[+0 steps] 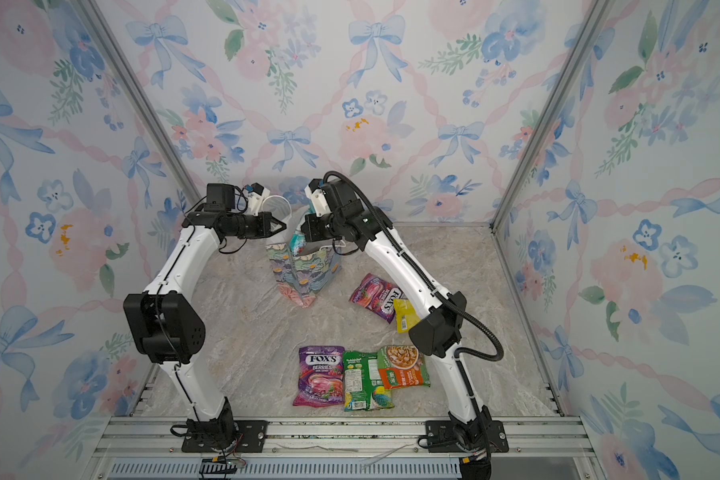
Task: Place the snacks into the paper bag
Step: 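Carry the teal packet over the bag held by the left gripper, then lower the teal packet into the bag and open the right gripper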
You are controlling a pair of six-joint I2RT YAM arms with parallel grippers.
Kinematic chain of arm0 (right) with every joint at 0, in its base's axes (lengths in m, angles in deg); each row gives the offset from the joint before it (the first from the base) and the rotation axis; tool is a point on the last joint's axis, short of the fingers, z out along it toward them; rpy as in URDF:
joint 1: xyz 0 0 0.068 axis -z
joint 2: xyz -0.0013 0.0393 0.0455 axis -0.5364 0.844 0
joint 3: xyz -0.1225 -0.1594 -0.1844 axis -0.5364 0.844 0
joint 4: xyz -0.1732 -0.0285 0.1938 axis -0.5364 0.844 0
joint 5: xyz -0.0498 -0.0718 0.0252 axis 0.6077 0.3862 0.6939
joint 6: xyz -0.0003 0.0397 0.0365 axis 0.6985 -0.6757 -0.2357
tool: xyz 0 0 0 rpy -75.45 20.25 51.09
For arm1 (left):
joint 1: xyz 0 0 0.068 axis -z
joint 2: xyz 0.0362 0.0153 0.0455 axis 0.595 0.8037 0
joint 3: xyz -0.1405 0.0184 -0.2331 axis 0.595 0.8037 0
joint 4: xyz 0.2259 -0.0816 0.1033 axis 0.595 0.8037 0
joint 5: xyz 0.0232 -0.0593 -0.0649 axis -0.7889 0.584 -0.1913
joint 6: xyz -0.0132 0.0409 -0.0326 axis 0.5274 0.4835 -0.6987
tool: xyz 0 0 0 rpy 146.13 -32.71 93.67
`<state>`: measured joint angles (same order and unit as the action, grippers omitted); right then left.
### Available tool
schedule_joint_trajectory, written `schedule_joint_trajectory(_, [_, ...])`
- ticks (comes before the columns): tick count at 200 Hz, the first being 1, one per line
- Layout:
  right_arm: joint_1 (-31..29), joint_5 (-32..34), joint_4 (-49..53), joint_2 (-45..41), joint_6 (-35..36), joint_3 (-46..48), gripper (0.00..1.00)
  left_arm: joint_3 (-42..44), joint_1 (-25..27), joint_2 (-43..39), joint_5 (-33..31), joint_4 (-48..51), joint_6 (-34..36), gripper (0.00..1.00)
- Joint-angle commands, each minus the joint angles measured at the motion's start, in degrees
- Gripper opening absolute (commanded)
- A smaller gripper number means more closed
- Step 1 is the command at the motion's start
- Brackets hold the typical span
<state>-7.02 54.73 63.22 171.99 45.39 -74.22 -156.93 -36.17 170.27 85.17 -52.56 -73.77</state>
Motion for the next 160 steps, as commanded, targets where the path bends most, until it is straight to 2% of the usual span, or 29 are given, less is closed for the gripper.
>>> schedule_joint_trajectory(1, [1.64,-1.77,-1.98,0.26,-0.92,-3.58,0.00,0.29,-0.34,-1.92,1.04,0.71,0.56,0.00])
schedule_joint_trajectory(54, [2.20,-2.94,-2.59,1.14,-1.61,-3.64,0.00,0.29,-0.37,-1.76,0.95,0.71,0.57,0.00])
schedule_joint_trajectory(160, [-2.11,-4.62,-1.46,2.35,-0.67,-3.09,0.00,0.11,-0.42,-1.37,1.19,0.71,0.41,0.00])
